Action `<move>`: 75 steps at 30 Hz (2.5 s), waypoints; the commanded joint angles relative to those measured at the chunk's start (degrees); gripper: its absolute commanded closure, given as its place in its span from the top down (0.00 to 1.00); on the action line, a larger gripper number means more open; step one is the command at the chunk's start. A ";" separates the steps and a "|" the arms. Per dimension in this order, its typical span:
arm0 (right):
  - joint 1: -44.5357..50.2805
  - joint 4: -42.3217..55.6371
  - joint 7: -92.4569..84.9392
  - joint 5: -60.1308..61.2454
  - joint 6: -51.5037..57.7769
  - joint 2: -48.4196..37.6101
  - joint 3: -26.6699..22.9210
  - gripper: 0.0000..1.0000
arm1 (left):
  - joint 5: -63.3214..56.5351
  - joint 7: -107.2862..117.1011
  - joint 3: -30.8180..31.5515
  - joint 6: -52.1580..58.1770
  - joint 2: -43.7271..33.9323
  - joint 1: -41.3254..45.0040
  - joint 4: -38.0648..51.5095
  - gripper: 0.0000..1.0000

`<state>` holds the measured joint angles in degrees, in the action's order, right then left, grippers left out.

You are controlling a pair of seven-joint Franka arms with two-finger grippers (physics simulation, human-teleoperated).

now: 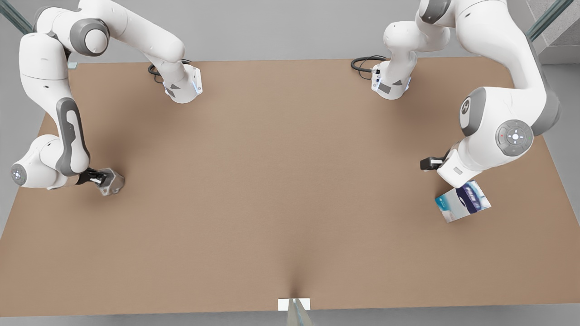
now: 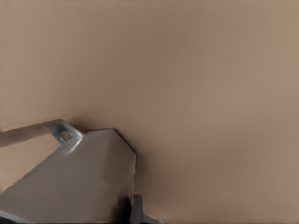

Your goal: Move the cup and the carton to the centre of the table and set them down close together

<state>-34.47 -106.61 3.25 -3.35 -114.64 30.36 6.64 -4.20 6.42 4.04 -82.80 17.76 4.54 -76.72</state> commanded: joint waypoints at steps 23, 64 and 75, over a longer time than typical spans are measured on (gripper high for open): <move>20.31 13.53 -0.09 9.76 -0.67 5.23 6.54 0.28 | -0.72 -0.61 -0.35 1.59 -1.06 -0.58 0.08 1.00; 58.64 47.90 14.42 25.34 18.12 11.57 -23.16 1.00 | 3.85 1.49 -0.88 -4.30 4.39 -19.13 -1.59 1.00; 35.34 26.02 2.64 -5.53 26.75 -18.68 -2.68 1.00 | 3.06 4.13 -0.96 -12.47 10.45 -20.62 -2.11 1.00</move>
<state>0.89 -80.60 5.88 -9.23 -87.74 11.77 3.95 -0.32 10.41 3.15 -95.56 28.71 -16.42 -78.84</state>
